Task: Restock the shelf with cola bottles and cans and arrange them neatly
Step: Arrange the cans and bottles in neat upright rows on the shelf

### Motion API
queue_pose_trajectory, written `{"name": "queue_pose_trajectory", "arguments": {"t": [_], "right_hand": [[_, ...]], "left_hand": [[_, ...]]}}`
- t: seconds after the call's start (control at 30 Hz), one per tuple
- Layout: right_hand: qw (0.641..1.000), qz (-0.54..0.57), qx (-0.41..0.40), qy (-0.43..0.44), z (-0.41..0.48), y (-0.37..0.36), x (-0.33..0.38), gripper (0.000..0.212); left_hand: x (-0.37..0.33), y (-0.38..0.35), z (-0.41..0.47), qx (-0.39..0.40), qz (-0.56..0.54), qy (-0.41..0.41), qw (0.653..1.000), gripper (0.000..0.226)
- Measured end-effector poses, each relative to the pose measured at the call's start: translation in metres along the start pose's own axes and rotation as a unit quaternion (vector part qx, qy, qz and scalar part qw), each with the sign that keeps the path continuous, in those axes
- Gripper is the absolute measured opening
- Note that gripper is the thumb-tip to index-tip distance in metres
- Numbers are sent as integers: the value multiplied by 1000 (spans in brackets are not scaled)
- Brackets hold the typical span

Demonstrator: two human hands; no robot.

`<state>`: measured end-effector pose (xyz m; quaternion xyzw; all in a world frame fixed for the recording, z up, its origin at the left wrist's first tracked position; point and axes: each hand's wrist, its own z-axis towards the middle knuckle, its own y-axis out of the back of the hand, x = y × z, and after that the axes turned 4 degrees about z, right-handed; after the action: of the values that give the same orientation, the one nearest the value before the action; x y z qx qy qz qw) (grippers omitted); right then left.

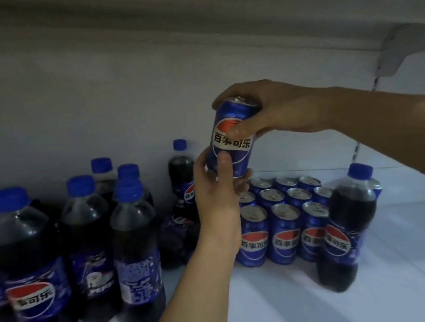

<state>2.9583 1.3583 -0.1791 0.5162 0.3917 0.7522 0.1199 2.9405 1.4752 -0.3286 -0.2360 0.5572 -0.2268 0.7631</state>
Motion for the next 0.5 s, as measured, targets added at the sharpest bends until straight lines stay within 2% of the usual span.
{"name": "queue_pose_trajectory", "arguments": {"t": [0.1,0.17,0.2,0.23,0.3,0.33,0.37,0.4,0.5], "right_hand": [[999,-36,-24,22,10,-10,1,54],[997,-44,-62,22,16,-11,-8,50],[995,-54,-86,19,18,-10,-13,49],[992,-68,-107,16,21,-8,-18,49],[988,-88,-128,7,26,-4,-27,50],[988,-86,-128,2,28,-4,-32,50],[989,-79,-123,-6,31,-7,-36,50],[990,-75,-116,-15,33,-11,-41,52],[988,-123,-87,-36,45,-33,-54,60]], "left_hand": [[8,17,4,-30,53,-34,998,63],[28,37,5,-33,144,-47,988,44],[41,49,6,-26,258,-58,964,32],[52,61,8,-1,407,-70,911,29],[66,80,10,86,672,-75,732,27],[67,84,11,130,745,-54,652,22],[66,87,11,171,787,-26,592,22],[67,91,11,202,808,-6,554,27],[70,98,4,240,828,-30,507,39]]}}
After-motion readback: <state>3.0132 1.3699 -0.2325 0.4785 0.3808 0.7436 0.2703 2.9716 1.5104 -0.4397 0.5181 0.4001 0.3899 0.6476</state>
